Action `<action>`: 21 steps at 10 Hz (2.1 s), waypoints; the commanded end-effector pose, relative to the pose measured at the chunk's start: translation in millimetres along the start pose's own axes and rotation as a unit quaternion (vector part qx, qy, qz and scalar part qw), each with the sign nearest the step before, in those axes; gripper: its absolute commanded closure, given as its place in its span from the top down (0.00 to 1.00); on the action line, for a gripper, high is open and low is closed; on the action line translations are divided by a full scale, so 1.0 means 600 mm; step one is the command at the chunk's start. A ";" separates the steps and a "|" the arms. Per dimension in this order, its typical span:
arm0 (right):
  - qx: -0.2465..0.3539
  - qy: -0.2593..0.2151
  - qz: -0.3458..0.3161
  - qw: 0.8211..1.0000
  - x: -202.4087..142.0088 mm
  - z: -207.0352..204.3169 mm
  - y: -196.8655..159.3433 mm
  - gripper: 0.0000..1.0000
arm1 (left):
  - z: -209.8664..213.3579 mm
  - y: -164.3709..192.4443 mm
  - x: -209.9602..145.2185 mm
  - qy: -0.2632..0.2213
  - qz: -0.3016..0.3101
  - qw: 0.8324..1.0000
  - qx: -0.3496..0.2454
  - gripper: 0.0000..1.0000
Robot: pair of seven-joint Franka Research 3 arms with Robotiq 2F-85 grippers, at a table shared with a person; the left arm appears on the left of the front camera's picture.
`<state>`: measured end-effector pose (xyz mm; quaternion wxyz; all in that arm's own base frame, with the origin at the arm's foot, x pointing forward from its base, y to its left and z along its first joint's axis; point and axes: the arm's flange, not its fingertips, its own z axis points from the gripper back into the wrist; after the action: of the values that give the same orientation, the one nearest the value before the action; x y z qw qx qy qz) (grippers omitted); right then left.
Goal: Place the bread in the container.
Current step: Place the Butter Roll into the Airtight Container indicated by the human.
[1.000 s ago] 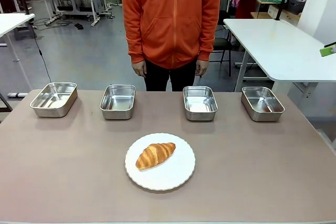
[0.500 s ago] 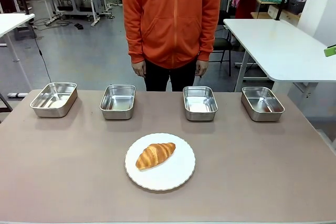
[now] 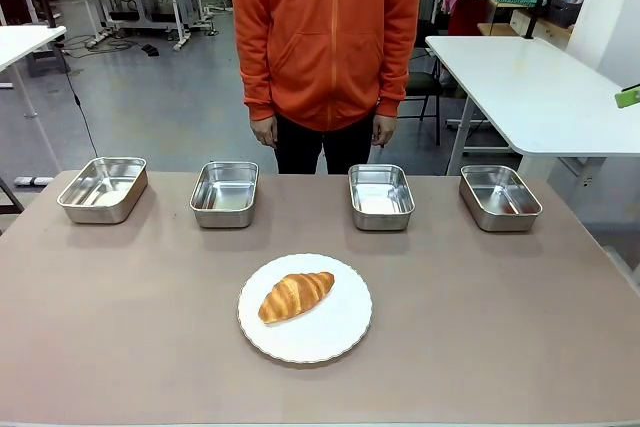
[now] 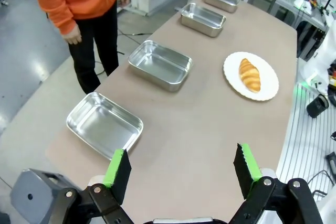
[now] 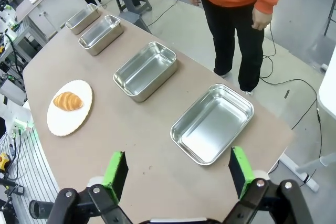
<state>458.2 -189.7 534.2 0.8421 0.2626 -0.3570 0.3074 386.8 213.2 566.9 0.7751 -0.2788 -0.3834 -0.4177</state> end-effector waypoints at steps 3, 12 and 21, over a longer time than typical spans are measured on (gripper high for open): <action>0.002 -0.003 0.001 1.000 0.001 0.000 0.000 1.00 | 0.004 0.000 -0.001 -0.003 -0.005 1.000 0.005 1.00; 0.002 -0.003 0.001 1.000 0.001 0.000 0.000 1.00 | 0.004 0.000 -0.001 -0.003 -0.005 1.000 0.005 1.00; 0.002 -0.003 0.001 1.000 0.001 0.000 0.000 1.00 | 0.004 0.000 -0.001 -0.003 -0.005 1.000 0.005 1.00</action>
<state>457.8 -190.6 534.1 0.8426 0.2619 -0.3570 0.3064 386.3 215.3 566.5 0.7764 -0.2777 -0.3835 -0.4160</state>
